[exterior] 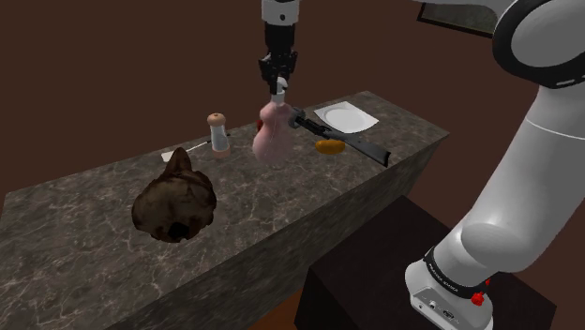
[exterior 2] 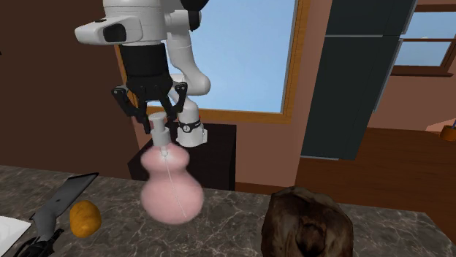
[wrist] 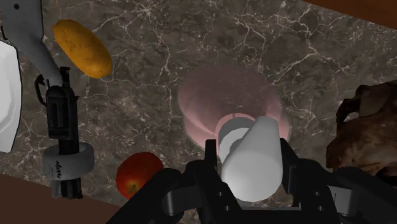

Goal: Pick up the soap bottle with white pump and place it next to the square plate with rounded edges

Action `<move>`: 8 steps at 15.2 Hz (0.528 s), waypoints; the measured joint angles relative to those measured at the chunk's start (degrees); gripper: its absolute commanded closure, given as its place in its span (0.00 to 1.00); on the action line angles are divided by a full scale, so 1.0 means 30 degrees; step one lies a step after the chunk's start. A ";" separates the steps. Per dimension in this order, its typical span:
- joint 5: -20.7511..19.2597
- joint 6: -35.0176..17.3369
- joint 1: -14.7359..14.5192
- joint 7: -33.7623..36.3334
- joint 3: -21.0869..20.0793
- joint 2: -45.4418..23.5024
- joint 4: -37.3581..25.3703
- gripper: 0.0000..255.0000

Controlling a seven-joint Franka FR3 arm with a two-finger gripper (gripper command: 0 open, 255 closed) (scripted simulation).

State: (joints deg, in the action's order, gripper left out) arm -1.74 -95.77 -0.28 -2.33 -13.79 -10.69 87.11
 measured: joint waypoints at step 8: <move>0.0484 -0.0738 0.2100 -0.3579 0.1491 0.1994 0.2688 1.00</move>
State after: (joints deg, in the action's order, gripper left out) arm -0.29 -97.98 6.02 -13.06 -9.31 -4.71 95.18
